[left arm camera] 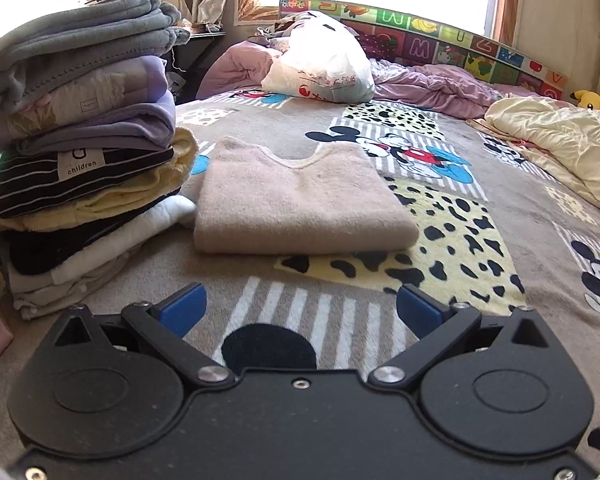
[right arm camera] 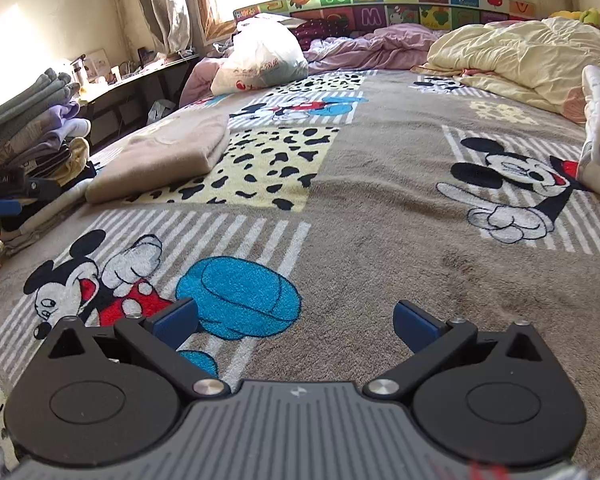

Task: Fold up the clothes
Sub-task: 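Move the left tool to the beige fleece garment and close on it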

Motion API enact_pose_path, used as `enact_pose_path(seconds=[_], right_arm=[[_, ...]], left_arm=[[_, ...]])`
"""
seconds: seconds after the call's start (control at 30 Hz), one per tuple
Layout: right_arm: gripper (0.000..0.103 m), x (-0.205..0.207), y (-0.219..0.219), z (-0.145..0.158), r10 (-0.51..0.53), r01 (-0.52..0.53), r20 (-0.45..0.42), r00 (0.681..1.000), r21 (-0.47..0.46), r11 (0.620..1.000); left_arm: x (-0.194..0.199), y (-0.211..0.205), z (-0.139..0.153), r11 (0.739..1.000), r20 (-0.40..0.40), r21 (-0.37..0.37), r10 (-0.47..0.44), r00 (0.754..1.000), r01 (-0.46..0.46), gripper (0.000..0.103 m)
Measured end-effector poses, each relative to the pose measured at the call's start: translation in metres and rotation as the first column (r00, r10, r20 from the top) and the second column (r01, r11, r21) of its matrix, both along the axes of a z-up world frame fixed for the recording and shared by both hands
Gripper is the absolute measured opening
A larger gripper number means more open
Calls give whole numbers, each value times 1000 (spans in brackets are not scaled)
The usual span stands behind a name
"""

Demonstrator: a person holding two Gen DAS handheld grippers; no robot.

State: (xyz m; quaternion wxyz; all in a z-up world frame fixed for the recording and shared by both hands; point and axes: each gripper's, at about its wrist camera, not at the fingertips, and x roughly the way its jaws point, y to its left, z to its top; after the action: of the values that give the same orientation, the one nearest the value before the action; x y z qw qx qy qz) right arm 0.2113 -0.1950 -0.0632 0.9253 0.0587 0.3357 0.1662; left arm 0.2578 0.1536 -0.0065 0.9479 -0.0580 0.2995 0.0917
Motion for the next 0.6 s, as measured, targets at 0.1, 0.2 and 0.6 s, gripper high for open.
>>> enact_pose_path(seconds=[0.1, 0.2, 0.6], right_arm=[[103, 6, -5, -16, -11, 11, -19, 1000, 20, 1000], [103, 8, -9, -29, 4, -3, -33, 999, 42, 999], [103, 33, -20, -32, -15, 19, -46, 999, 92, 996]], left_arm=[[33, 14, -4, 1000, 3, 3, 29, 1000, -29, 101], [67, 23, -7, 999, 1, 4, 53, 999, -53, 98], [187, 49, -40, 994, -175, 4, 111, 978, -112, 79]])
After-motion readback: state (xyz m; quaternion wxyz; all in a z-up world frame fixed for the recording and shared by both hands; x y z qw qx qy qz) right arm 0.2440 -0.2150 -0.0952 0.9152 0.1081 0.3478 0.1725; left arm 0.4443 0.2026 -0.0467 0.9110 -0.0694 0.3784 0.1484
